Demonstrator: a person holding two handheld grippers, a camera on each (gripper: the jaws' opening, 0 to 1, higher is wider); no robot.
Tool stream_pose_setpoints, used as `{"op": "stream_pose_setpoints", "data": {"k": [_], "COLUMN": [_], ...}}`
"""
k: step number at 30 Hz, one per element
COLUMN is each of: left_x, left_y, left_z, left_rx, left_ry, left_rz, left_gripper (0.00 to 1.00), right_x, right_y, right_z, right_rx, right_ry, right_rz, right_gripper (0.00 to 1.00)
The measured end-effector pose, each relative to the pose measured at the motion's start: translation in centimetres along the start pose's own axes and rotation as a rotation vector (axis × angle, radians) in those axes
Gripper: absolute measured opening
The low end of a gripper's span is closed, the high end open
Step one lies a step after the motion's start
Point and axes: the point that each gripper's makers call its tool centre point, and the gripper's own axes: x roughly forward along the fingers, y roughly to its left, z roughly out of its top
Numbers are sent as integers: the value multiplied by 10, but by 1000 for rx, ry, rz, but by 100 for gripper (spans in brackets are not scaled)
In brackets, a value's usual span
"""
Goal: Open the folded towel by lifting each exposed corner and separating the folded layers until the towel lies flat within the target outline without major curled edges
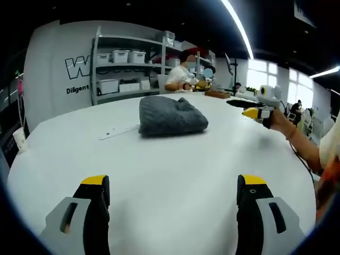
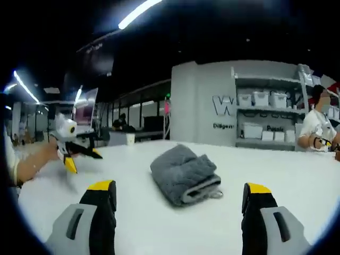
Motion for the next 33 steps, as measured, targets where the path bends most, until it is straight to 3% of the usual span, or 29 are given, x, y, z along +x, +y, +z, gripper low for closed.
{"op": "stream_pose_setpoints", "data": {"k": [3, 6, 8, 10, 12, 13, 17, 24, 33], "left_x": [0, 1, 1, 1, 1, 1, 1, 0, 1], "left_y": [0, -1, -1, -1, 0, 0, -1, -2, 0], "left_z": [0, -1, -1, -1, 0, 0, 1, 2, -1], "left_rx": [-3, -4, -4, -2, -3, -3, -2, -1, -6], "left_ry": [1, 2, 4, 4, 2, 2, 1, -5, 8], "left_rz": [0, -1, -1, -1, -2, -2, -2, -2, 5], "left_gripper": [98, 98, 98, 98, 98, 98, 98, 98, 98], "right_x": [2, 3, 6, 11, 14, 21, 32, 45, 58], "right_y": [3, 4, 6, 16, 19, 23, 21, 0, -11], "right_z": [8, 7, 2, -14, -21, -32, -53, -62, -74], "right_rx": [62, 89, 111, 110, 78, -7, -121, -140, -122], "right_ry": [-75, -101, -94, -20, 5, 41, 101, 110, 163], "right_rz": [9, 14, 21, 59, 64, 64, 35, -32, -58], "right_gripper": [91, 70, 51, 35, 27, 24, 21, 21, 16]}}
